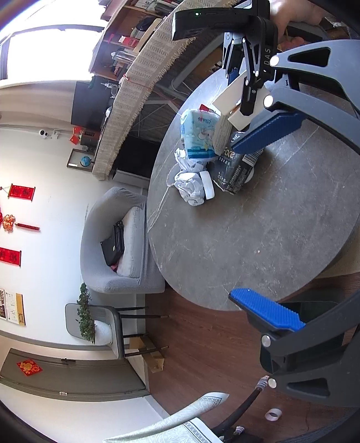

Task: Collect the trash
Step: 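Grasp the white cardboard box with the right tool while the left tool grasps the black tissue pack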

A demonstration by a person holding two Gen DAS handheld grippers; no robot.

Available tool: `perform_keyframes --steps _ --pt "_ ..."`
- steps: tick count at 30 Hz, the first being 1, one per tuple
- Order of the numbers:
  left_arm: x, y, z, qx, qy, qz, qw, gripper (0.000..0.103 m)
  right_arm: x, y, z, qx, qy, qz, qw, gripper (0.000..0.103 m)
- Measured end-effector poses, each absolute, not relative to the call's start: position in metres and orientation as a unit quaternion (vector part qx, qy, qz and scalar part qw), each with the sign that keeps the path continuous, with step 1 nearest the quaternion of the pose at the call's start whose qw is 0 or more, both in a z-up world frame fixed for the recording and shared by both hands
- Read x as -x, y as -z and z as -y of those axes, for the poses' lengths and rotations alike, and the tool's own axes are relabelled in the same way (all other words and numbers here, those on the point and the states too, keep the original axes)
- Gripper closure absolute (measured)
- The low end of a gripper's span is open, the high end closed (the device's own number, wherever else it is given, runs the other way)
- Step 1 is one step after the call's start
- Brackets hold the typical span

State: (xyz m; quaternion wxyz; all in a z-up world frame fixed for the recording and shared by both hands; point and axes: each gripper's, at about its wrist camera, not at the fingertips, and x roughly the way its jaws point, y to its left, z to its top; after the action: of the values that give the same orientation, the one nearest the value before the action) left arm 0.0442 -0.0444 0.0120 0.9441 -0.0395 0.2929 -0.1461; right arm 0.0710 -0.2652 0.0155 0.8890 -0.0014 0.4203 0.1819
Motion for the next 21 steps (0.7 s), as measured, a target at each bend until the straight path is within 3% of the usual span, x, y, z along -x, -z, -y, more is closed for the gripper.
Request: perform_keyframes --steps 6,21 --pt "-0.052 -0.009 0.064 0.026 0.181 -0.298 0.937 0.004 -0.072 -0.022 0.276 -0.024 -0.204 -0.419 0.884 0.063" --pt "-0.078 0.012 0.112 -0.090 0.271 -0.358 0.889 0.004 -0.075 -0.028 0.312 -0.096 -0.230 -0.411 0.877 0.064"
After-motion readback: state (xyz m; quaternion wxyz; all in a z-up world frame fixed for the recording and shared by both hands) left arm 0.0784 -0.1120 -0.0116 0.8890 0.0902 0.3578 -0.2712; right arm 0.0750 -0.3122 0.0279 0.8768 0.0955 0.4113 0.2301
